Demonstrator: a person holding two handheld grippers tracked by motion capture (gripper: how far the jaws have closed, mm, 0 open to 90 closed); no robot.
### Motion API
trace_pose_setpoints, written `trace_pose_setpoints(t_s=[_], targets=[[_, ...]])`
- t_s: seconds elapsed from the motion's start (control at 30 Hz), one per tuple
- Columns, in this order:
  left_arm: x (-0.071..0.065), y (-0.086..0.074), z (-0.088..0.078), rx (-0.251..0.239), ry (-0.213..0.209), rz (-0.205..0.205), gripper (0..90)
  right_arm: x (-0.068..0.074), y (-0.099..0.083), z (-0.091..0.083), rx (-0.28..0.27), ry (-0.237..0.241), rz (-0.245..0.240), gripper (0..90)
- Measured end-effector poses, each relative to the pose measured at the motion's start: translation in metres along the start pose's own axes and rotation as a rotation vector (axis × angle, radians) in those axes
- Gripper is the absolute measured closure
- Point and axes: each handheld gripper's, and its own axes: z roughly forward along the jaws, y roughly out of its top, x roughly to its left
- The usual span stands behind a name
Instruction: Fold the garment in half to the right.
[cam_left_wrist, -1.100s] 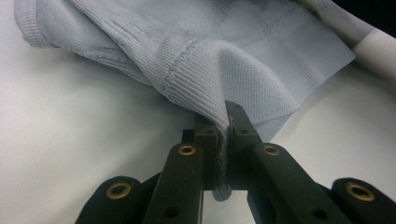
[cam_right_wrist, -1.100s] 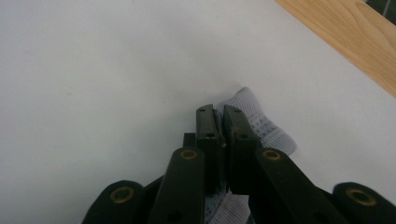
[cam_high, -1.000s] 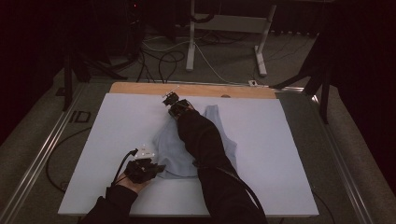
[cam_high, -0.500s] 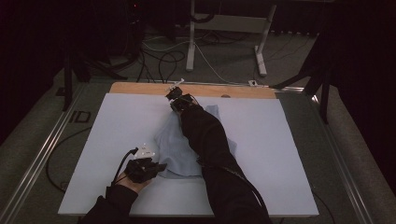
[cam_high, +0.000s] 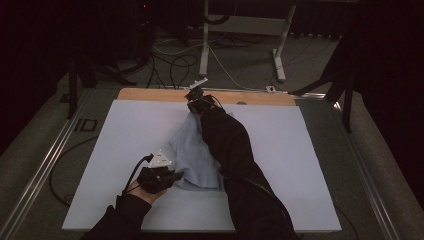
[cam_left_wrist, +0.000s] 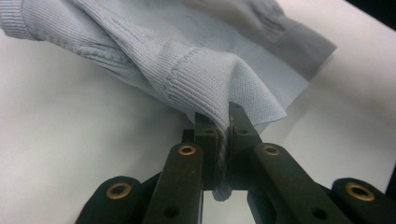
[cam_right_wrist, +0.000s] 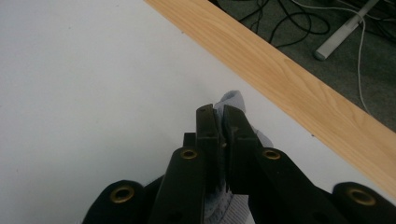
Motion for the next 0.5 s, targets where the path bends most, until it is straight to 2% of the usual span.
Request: trace_pose_setpoints(t_s=[0.23, 0.5], targets=[[-0.01, 0.015, 0.002, -0.012, -0.013, 0.029, 86.5, -0.009, 0.0, -0.018, -0.03, -0.006, 0.015, 86.5], [-0.024, 0.029, 0.01, -0.012, -0.03, 0.062, 86.5, -0.023, -0.01, -0.034, -0.048, -0.002, 0.035, 86.5]])
